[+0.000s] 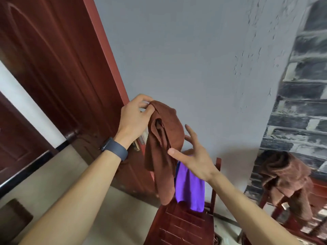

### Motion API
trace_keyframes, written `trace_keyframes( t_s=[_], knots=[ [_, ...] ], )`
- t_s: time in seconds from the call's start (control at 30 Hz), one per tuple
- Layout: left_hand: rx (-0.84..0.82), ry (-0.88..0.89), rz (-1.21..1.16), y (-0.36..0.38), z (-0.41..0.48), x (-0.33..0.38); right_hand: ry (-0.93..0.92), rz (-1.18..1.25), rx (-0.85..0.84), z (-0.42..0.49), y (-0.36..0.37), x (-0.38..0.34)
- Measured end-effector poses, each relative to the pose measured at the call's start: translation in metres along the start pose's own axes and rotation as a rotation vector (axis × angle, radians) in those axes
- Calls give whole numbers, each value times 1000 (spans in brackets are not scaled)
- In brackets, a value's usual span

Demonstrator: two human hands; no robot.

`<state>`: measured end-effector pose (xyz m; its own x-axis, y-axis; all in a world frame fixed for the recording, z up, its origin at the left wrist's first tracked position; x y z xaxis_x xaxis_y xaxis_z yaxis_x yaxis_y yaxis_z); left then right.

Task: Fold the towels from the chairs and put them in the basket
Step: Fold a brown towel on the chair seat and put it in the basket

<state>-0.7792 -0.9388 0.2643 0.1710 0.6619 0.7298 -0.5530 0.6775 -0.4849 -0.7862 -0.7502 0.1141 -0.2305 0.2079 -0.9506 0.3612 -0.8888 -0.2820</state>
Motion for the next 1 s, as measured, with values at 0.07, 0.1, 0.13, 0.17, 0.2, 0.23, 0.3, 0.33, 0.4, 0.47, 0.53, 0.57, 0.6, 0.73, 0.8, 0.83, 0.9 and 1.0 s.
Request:
trace_keyframes(
  t_s=[0.07, 0.1, 0.13, 0.17, 0.2, 0.23, 0.3, 0.33, 0.4, 0.47, 0.53, 0.57, 0.6, 0.73, 0.8, 0.83, 0.9, 1.0],
  knots=[
    [-91, -36, 26, 4, -15, -10, -79, -63, 106, -2, -2, -23],
    [-140, -68, 19, 6, -23, -19, -112, -143, 186, -2, -6, -31],
    [-194, -107, -2, 10, -30, -31, -120, -224, 260, -2, -12, -36],
    [-252, -142, -18, 13, -39, -45, -106, -278, 318, -3, -18, -39],
    [-310, -168, -13, 18, -47, -57, -78, -312, 368, -2, -28, -39],
    [-370, -191, 11, 24, -56, -70, -49, -332, 405, 0, -38, -41],
    [-508, -213, 28, 38, -76, -94, 35, -295, 468, 1, -54, -41],
    [-578, -218, 2, 45, -88, -102, 94, -246, 497, 3, -59, -37],
    [-699, -249, -85, 56, -111, -113, 197, -205, 560, 2, -65, -25],
    [-854, -283, -151, 67, -132, -127, 293, -135, 616, -2, -66, -6],
    [-1071, -333, -148, 78, -156, -146, 382, 45, 642, -10, -57, 14],
    [-1147, -373, -162, 81, -166, -155, 409, 155, 627, -14, -50, 21],
    [-1175, -426, -225, 84, -171, -163, 407, 275, 583, -18, -40, 25],
    [-1037, -740, -696, 89, -165, -164, 371, 758, 526, -45, -11, 51],
    [-999, -842, -820, 92, -160, -154, 463, 726, 756, -90, -6, 86],
    [-1012, -860, -870, 95, -158, -148, 562, 666, 813, -116, 7, 106],
    [-1066, -862, -935, 97, -158, -135, 789, 532, 689, -155, 49, 140],
    [-1114, -883, -991, 99, -168, -128, 979, 404, 327, -188, 115, 168]
  ],
)
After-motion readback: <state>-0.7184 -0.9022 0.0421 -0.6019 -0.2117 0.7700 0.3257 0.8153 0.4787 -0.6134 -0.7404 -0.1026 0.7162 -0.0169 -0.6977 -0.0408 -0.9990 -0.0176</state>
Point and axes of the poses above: each hand's wrist, its own z-axis towards the middle knuckle, its own y-axis out of the palm, x = y × z, the point moved 8 cm from there along z, towards the middle knuckle, and after that the axes turned 5 degrees about -z, right-handed, at the moved point
